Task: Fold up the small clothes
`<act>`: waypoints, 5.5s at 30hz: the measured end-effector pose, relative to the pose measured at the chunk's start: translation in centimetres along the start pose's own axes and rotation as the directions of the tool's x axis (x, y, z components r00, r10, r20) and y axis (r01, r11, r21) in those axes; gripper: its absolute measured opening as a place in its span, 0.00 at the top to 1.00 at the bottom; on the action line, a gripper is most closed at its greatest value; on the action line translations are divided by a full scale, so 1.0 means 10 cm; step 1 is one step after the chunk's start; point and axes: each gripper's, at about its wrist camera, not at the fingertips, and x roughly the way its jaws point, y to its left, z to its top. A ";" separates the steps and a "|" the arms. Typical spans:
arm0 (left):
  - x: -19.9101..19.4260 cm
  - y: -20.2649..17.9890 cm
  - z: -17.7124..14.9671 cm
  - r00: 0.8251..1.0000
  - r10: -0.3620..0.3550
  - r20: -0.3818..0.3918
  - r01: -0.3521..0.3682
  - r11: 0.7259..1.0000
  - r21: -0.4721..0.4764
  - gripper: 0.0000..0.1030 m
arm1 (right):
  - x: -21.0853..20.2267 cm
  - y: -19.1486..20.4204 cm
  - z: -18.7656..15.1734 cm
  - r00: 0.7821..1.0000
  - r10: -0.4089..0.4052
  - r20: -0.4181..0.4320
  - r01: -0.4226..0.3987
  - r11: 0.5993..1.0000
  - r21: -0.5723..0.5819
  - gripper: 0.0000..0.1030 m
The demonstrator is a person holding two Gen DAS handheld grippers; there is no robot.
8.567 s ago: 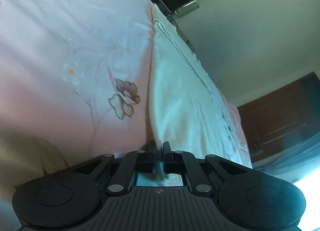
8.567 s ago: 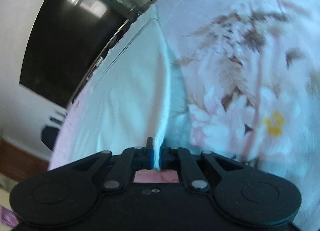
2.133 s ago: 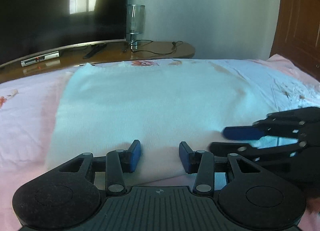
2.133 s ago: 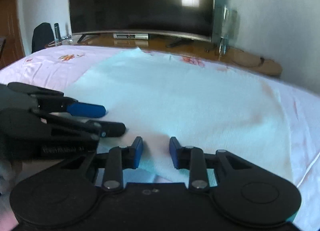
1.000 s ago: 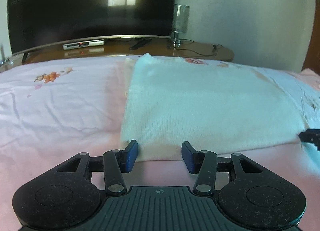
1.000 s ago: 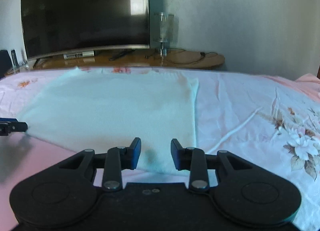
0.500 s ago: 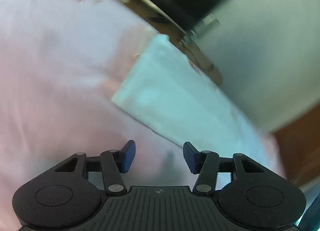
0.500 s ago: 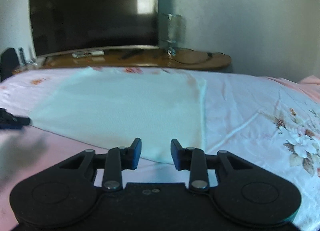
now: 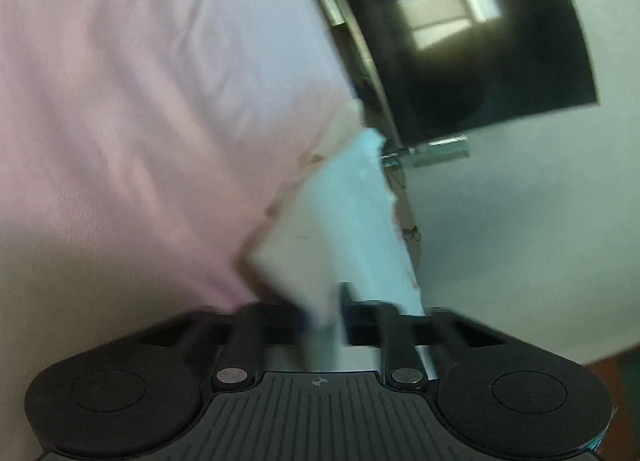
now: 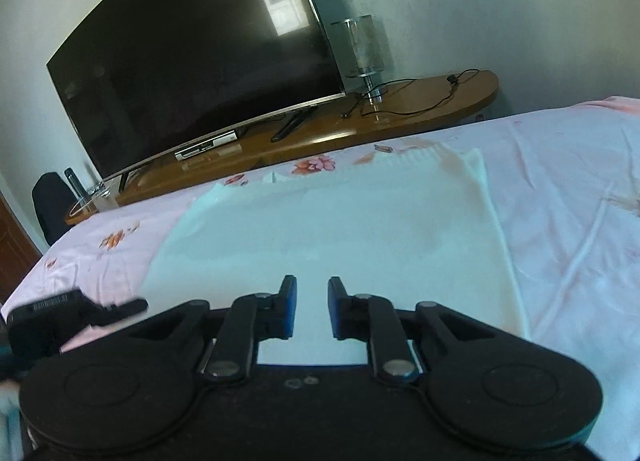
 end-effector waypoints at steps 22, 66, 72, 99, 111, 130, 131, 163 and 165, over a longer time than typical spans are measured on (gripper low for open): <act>-0.03 -0.11 -0.02 0.996 0.010 0.091 -0.024 0.988 0.154 0.92 | 0.84 0.05 -0.07 0.998 0.024 -0.052 -0.026 0.999 -0.044 0.96; 0.50 -1.48 -0.26 0.986 0.074 -0.148 0.065 0.646 0.761 0.29 | -0.01 -1.25 0.35 0.982 0.149 0.118 -0.175 0.952 0.253 0.47; 0.76 -1.29 0.01 0.978 0.187 -0.087 -0.063 0.673 0.737 0.29 | 0.59 -1.07 0.45 0.969 0.248 0.004 -0.242 0.939 0.243 0.48; 1.33 -1.62 -0.35 0.945 0.273 -0.180 0.012 0.520 0.854 0.29 | 0.06 -0.95 0.39 0.998 0.061 -0.012 -0.059 0.993 0.102 0.89; 1.30 -1.62 -0.30 0.957 0.244 -0.159 -0.005 0.561 0.828 0.28 | 0.17 -1.40 0.25 0.995 0.100 -0.015 -0.093 0.963 0.252 0.86; 1.52 -1.72 -0.12 0.966 0.232 -0.117 -0.043 0.587 0.808 0.21 | 0.15 -1.64 0.42 0.987 0.109 0.117 -0.140 0.943 0.302 0.50; 1.57 -1.71 -0.11 0.964 0.238 -0.116 -0.048 0.587 0.808 0.21 | 0.25 -1.62 0.48 0.992 0.091 0.090 -0.114 0.952 0.285 0.51; 0.45 -1.22 -0.72 0.952 0.254 -0.172 0.067 0.376 0.924 0.10 | -0.52 -1.33 -0.31 0.996 -0.081 -0.033 0.084 0.987 0.137 0.81; 0.33 -1.23 -0.70 0.958 0.205 -0.202 0.101 0.419 0.902 0.10 | -0.65 -1.23 -0.24 0.997 -0.082 0.014 0.080 0.992 0.100 0.82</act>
